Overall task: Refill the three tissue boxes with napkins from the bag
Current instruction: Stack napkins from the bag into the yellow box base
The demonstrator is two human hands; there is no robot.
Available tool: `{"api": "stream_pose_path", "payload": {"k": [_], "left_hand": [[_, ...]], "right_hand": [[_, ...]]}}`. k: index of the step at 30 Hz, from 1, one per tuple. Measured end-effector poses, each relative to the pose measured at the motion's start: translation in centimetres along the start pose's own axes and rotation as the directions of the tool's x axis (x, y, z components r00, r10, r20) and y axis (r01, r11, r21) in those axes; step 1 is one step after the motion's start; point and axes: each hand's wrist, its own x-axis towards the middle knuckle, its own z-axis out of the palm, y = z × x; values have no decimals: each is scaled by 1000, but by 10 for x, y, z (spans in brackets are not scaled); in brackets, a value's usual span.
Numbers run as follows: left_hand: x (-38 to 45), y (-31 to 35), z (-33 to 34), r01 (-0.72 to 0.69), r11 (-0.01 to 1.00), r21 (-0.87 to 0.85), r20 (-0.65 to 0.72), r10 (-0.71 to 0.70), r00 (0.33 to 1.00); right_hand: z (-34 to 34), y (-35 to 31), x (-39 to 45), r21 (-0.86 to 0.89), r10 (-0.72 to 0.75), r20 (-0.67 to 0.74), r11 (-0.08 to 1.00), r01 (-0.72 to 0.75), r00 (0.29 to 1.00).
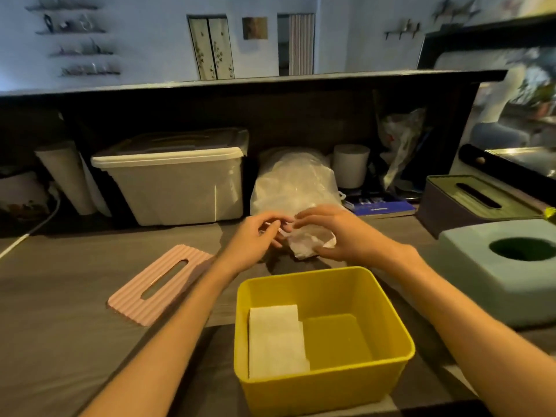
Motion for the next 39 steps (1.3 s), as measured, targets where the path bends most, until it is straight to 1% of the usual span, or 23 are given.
{"api": "stream_pose_path", "payload": {"k": [3, 5, 6, 10, 13, 17, 19, 22, 25, 26, 27, 28, 29, 30, 31, 32, 34, 36, 38, 39], "left_hand": [[21, -10, 12, -3, 1000, -22, -153, 0, 988], [25, -14, 16, -15, 1000, -13, -224, 12, 974], [25, -15, 17, -19, 1000, -1, -239, 19, 971], [19, -16, 12, 11, 1000, -12, -208, -14, 978], [14, -17, 8, 35, 998, -58, -212, -47, 976], [9, -16, 9, 74, 993, -95, -216, -93, 972], [8, -15, 9, 77, 992, -96, -217, -97, 971], [7, -14, 10, 76, 991, -108, -234, -100, 967], [8, -11, 11, 93, 980, -177, -246, -135, 960], [8, -10, 12, 106, 968, -226, -244, -161, 956], [8, -7, 12, 119, 950, -290, -236, -191, 953], [8, -4, 13, 131, 926, -355, -221, -219, 950], [8, 0, 13, 138, 903, -407, -203, -237, 950], [7, 5, 14, 141, 880, -454, -182, -246, 952], [5, 9, 14, 141, 854, -500, -150, -246, 958], [3, 13, 15, 137, 818, -558, -110, -237, 965], [-3, 18, 19, 174, 732, -659, 13, -220, 975], [-9, 20, 25, 279, 661, -697, 157, -239, 958], [-14, 21, 31, 372, 595, -712, 242, -290, 926], [-15, 20, 33, 401, 571, -717, 264, -310, 913]], "right_hand": [[13, 10, 10, -76, 58, 43, 996, -54, 997], [18, 13, 13, -47, 106, 56, 994, -103, 993], [20, 15, 14, -33, 110, 47, 994, -109, 993], [27, 22, 10, -73, 47, -22, 996, -48, 999], [24, 25, 6, 10, 22, -43, 1000, -21, 999], [23, 26, 2, 46, 25, -75, 999, -22, 997], [25, 26, 2, 105, 48, -168, 994, -31, 985], [21, 23, 2, 210, 60, -362, 978, 18, 930], [15, 13, 0, 255, 91, -467, 966, 35, 880], [14, 10, 0, 305, 132, -500, 952, 31, 856], [13, 5, 1, 387, 208, -513, 922, 8, 833], [11, 0, 2, 511, 307, -488, 859, -18, 817], [8, -6, 2, 650, 417, -426, 758, -49, 803], [6, -10, 3, 789, 506, -327, 611, -64, 798], [5, -14, 2, 890, 546, -221, 452, -63, 808], [5, -18, 2, 944, 550, -134, 323, -62, 824], [9, -22, 3, 983, 535, -29, 167, -72, 844], [15, -27, 7, 990, 529, 20, 107, -90, 848], [21, -31, 10, 985, 527, 33, 127, -117, 849], [24, -32, 11, 980, 526, 21, 157, -121, 850]]}}
